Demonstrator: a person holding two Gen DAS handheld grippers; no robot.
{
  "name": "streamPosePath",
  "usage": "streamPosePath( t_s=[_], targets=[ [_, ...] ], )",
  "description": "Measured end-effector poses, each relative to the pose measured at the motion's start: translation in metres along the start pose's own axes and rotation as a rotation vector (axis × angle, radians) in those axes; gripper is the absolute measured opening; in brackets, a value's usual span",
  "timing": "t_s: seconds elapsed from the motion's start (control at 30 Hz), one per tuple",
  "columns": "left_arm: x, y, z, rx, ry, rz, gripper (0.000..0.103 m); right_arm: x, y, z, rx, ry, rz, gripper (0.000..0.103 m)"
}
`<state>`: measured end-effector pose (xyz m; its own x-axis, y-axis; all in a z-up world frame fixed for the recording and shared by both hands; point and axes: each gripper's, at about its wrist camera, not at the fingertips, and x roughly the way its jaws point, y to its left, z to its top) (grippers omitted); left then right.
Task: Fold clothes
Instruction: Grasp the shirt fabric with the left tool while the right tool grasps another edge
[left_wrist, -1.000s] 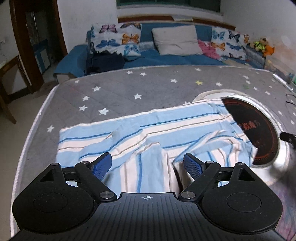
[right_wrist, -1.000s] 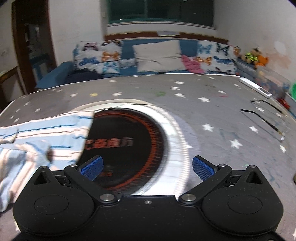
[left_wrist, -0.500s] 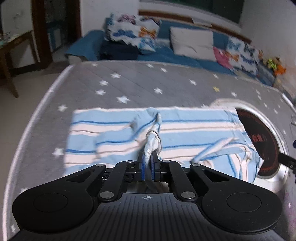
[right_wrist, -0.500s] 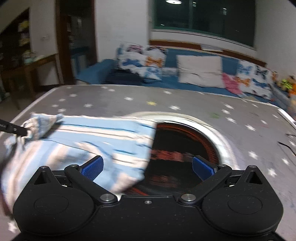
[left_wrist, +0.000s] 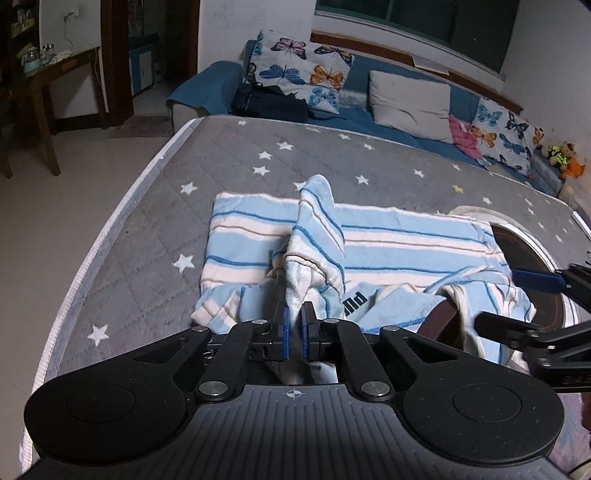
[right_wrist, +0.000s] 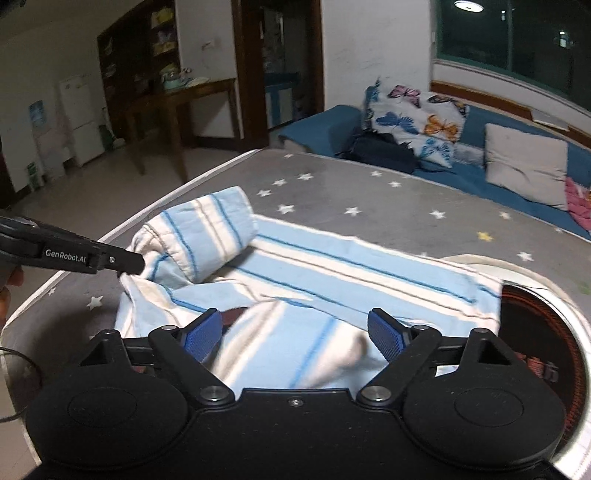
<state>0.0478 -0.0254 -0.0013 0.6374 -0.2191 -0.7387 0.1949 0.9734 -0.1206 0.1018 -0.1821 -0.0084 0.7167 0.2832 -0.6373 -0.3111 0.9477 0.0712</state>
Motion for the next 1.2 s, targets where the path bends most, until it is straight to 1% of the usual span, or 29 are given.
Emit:
streamPosePath(
  t_s=[0.07,0.1,0.13,0.17,0.2,0.23,0.27,0.3,0.37,0.43,0.47,0.5,0.53,0.6,0.63,0.67,0.73,0.77,0.8,0.83,0.87,0.9,1.0,1.1,1.2],
  targets=[
    [0.003,-0.001,0.001,0.003,0.007,-0.005,0.007,0.012,0.002,0.001,0.004,0.025,-0.002,0.080],
    [0.004,-0.002,0.003,0.007,0.006,-0.004,0.008,0.016,0.002,0.001,0.008,0.038,-0.006,0.074],
    [0.005,-0.002,0.002,0.013,0.006,-0.005,0.008,0.019,0.001,0.000,0.012,0.049,-0.012,0.070],
    [0.006,-0.002,0.003,0.019,0.006,-0.008,0.009,0.020,0.000,-0.001,0.017,0.058,-0.015,0.062],
    [0.006,-0.003,0.005,0.022,0.006,-0.012,0.014,0.018,-0.002,-0.004,0.024,0.063,-0.017,0.055],
    [0.007,-0.004,0.005,0.028,0.005,-0.015,0.017,0.015,-0.004,-0.007,0.030,0.069,-0.019,0.053],
    [0.007,-0.005,0.007,0.034,0.003,-0.015,0.026,0.013,-0.006,-0.009,0.033,0.074,-0.022,0.051],
    [0.007,-0.006,0.007,0.038,0.001,-0.013,0.038,0.011,-0.006,-0.011,0.032,0.076,-0.028,0.045],
    [0.008,-0.010,0.011,0.041,-0.010,-0.013,0.044,0.008,-0.007,-0.014,0.027,0.083,-0.035,0.041],
    [0.012,-0.013,0.015,0.047,-0.006,-0.021,0.051,0.005,-0.006,-0.016,0.027,0.085,-0.033,0.041],
    [0.015,-0.014,0.017,0.049,-0.002,-0.023,0.057,0.004,-0.005,-0.016,0.027,0.083,-0.030,0.042],
    [0.019,-0.016,0.019,0.055,0.003,-0.022,0.061,0.005,-0.003,-0.014,0.025,0.080,-0.027,0.045],
    [0.022,-0.017,0.021,0.057,0.006,-0.020,0.061,0.005,-0.002,-0.013,0.023,0.077,-0.025,0.048],
    [0.035,-0.018,0.024,0.053,0.034,0.002,0.061,0.006,0.002,-0.011,0.019,0.072,-0.020,0.058],
    [0.041,-0.018,0.025,0.048,0.049,0.005,0.061,0.007,0.004,-0.010,0.017,0.069,-0.017,0.059],
    [0.045,-0.017,0.026,0.040,0.063,0.001,0.059,0.007,0.006,-0.009,0.015,0.066,-0.015,0.059],
    [0.052,-0.014,0.026,0.031,0.086,-0.019,0.042,0.017,0.000,-0.010,0.015,0.088,-0.008,0.059],
    [0.054,-0.012,0.025,0.024,0.098,-0.030,0.024,0.021,-0.002,-0.012,0.018,0.099,-0.006,0.056],
    [0.056,-0.010,0.024,0.014,0.111,-0.042,0.015,0.021,-0.004,-0.013,0.025,0.102,-0.004,0.049],
    [0.056,-0.007,0.022,0.005,0.114,-0.051,0.014,0.020,-0.007,-0.014,0.034,0.101,-0.001,0.045],
    [0.054,-0.004,0.021,-0.003,0.111,-0.057,0.011,0.019,-0.009,-0.015,0.043,0.101,0.002,0.039],
    [0.052,0.000,0.019,-0.008,0.104,-0.059,0.010,0.016,-0.012,-0.016,0.054,0.099,0.006,0.034],
    [0.040,0.010,0.016,-0.034,0.074,-0.062,0.009,0.004,-0.019,-0.019,0.071,0.082,0.014,0.023],
    [0.020,0.025,0.011,-0.070,0.033,-0.074,0.008,-0.007,-0.021,-0.023,0.071,0.063,0.012,0.018],
    [0.003,0.034,0.002,-0.066,-0.004,-0.045,0.008,-0.017,-0.024,-0.025,0.112,0.058,0.039,0.017]
  ],
)
